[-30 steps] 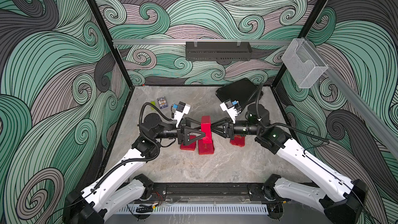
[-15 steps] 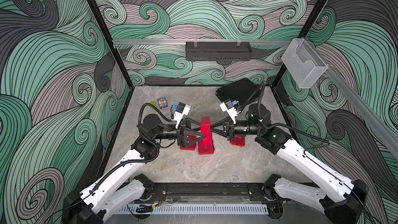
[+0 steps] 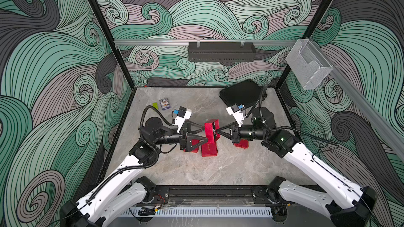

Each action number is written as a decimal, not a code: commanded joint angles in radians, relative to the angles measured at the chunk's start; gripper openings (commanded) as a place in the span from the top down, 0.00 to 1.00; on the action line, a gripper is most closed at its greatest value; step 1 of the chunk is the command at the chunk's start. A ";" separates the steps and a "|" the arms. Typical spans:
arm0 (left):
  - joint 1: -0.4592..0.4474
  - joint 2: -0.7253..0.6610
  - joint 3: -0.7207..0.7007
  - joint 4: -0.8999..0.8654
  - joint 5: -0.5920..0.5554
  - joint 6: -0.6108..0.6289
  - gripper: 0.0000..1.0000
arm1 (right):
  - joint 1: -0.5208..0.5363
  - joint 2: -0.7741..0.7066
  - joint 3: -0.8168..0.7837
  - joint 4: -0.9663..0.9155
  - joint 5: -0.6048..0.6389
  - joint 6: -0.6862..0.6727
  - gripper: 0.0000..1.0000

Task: Take the necklace out of the lift-off lid jewelry box
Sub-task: Place the jewelry box at the center of the board.

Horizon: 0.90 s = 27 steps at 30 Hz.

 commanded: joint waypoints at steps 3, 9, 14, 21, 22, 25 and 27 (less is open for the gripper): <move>-0.005 -0.046 -0.029 -0.205 -0.290 0.135 0.13 | -0.006 0.012 -0.027 -0.283 0.366 -0.040 1.00; -0.004 -0.030 -0.073 -0.195 -0.360 0.140 0.13 | -0.007 0.082 -0.164 -0.321 0.473 0.024 1.00; -0.004 0.001 -0.085 -0.201 -0.381 0.155 0.13 | -0.007 0.119 -0.254 -0.301 0.634 0.061 1.00; -0.006 0.088 -0.100 -0.197 -0.373 0.170 0.14 | -0.009 0.283 -0.257 -0.298 0.622 0.046 1.00; -0.006 0.092 -0.105 -0.191 -0.373 0.169 0.14 | -0.009 0.307 -0.254 -0.296 0.616 0.043 1.00; -0.006 0.097 -0.114 -0.186 -0.388 0.173 0.14 | -0.009 0.368 -0.237 -0.293 0.590 0.032 0.94; -0.006 0.096 -0.117 -0.197 -0.405 0.180 0.15 | -0.008 0.385 -0.226 -0.294 0.568 0.030 0.82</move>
